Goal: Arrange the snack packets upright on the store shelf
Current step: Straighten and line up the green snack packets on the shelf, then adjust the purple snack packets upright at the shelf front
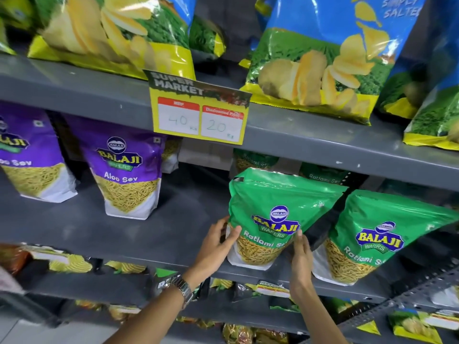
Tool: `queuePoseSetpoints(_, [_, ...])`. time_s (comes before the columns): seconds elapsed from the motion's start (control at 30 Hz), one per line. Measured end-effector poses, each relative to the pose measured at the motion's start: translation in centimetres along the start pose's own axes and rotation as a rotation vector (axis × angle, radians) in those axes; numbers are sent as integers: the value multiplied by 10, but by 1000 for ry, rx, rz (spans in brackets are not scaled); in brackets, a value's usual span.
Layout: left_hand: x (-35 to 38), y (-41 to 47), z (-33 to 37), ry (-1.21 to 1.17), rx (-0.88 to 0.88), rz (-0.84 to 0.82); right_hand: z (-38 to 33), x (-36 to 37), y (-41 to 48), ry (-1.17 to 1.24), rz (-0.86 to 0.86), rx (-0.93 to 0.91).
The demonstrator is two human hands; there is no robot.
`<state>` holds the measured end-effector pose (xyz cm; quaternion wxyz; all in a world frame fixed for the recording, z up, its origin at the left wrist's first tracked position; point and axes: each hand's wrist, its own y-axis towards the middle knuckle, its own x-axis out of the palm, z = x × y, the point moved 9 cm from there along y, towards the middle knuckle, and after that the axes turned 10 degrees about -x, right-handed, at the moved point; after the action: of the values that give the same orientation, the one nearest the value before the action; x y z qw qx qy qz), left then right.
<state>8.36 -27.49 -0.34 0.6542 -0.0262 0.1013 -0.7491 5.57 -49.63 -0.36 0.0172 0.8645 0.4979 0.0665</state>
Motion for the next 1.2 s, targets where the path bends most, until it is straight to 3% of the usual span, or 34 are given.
queuePoseSetpoints(0.1, [-17,-5,3,-8,54,18,-36,-10,-29,-99,309,-344])
queuePoseSetpoints(0.17, [-52,-13,5,-91,135,134,-48,5,-64,-142,349,-521])
queuePoseSetpoints(0.33, [-208,-36,3,-219,295,669,-44,140,-138,-351,-161,-828])
queuePoseSetpoints(0.43, [-289,-31,-6,-287,252,782,-32,226,-128,-297,-281,-605])
queuePoseSetpoints(0.6, [-331,29,-17,-103,-43,506,-25,310,-79,89,-107,-187])
queuePoseSetpoints(0.73, [-327,42,-16,-146,-150,244,-19,354,-64,140,-253,23])
queuePoseSetpoints(1.2, [-327,-4,-35,-129,-140,-52,-26,314,-125,-47,-280,-109])
